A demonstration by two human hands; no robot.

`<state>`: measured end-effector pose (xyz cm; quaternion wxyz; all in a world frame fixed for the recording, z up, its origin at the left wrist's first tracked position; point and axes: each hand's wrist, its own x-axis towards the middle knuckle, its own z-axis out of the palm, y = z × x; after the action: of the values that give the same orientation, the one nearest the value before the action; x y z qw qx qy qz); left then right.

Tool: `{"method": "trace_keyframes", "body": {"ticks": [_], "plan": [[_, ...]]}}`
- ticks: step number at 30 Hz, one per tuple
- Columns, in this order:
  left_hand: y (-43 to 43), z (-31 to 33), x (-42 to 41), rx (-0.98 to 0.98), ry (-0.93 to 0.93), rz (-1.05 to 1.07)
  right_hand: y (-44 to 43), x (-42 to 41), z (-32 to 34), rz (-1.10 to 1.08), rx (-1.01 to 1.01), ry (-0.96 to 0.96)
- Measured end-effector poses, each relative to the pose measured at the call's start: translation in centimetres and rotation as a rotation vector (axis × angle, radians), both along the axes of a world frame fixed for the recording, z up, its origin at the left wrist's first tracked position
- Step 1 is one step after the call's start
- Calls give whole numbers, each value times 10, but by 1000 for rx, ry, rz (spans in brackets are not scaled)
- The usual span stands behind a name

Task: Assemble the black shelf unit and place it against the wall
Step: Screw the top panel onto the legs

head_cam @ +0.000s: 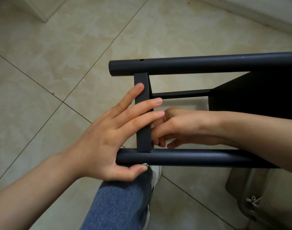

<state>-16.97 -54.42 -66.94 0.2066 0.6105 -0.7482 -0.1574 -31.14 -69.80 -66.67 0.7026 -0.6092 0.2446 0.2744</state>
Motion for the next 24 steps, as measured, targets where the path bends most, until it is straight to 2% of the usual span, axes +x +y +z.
{"method": "trace_keyframes", "body": {"ticks": [4,8,13,18,22,24], "plan": [[0,0,0,-1,-1,-2,1,2,-4,-3,-150,42],[0,0,0,2,4,1,0,0,0,-2,9,13],[-1,0,0,2,5,5,0,3,-3,-24,-123,22],[-1,0,1,5,5,3,-3,1,-1,-29,72,-3],[-1,0,1,4,7,3,-2,2,-4,-37,-34,-2],[-1,0,0,5,10,2,-2,1,-5,-48,-21,6]]}}
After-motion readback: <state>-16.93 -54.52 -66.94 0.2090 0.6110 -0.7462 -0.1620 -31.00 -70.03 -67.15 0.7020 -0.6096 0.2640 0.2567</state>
